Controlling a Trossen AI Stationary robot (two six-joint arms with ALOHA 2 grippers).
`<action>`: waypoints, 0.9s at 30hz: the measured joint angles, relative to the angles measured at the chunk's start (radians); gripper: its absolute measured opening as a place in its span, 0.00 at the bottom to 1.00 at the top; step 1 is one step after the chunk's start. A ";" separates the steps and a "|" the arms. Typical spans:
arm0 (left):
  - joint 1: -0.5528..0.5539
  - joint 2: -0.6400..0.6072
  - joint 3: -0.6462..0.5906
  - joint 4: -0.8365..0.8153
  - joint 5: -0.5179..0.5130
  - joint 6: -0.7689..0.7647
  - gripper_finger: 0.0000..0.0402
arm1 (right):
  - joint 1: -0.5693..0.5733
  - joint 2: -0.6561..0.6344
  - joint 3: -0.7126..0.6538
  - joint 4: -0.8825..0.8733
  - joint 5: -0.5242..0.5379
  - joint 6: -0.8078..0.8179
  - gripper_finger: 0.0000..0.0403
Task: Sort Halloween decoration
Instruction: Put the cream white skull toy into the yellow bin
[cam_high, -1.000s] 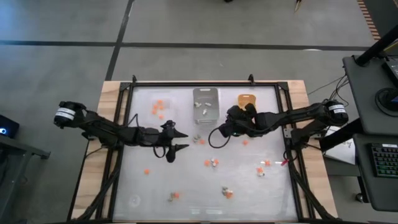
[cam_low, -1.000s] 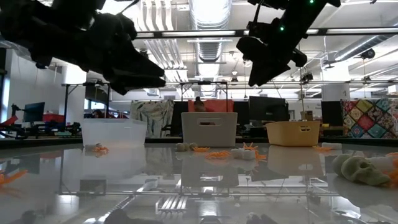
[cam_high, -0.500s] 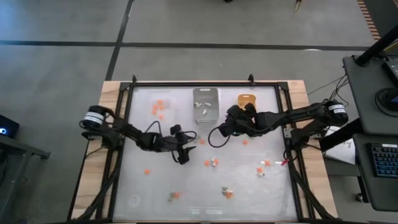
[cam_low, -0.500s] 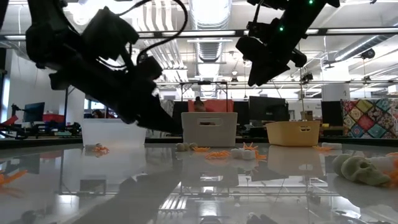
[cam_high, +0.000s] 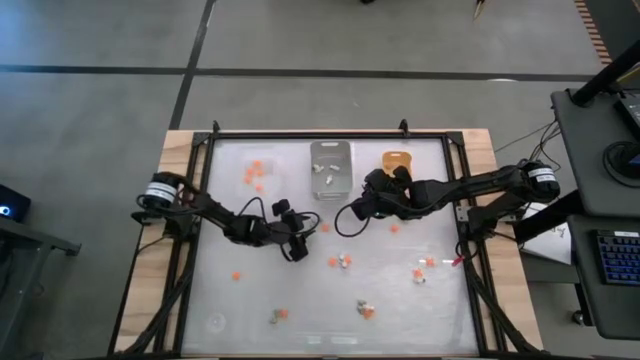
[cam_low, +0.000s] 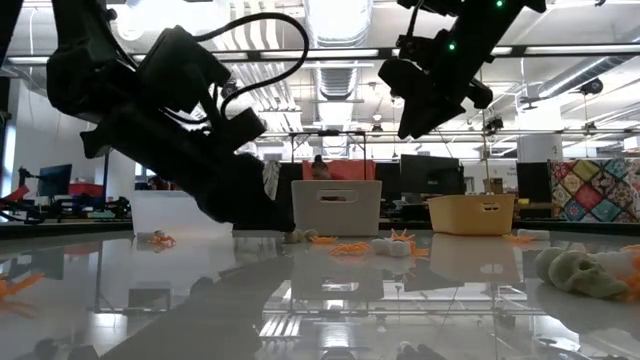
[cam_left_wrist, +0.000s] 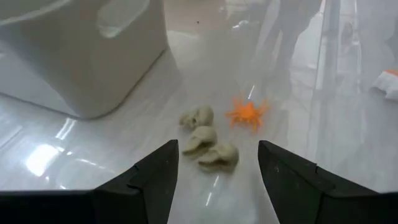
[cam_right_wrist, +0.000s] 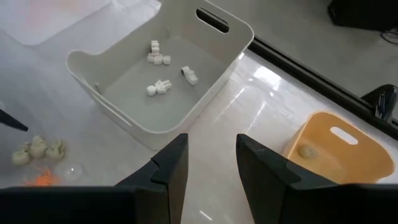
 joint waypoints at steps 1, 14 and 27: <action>0.000 0.010 0.000 0.010 0.012 0.004 0.51 | 0.000 0.000 0.000 0.003 0.000 0.000 0.31; -0.007 0.095 0.034 0.053 0.007 -0.027 0.51 | 0.000 0.000 0.000 0.014 0.000 0.000 0.31; -0.008 0.087 0.026 0.046 -0.001 -0.035 0.45 | 0.000 0.000 -0.005 0.018 0.000 0.000 0.31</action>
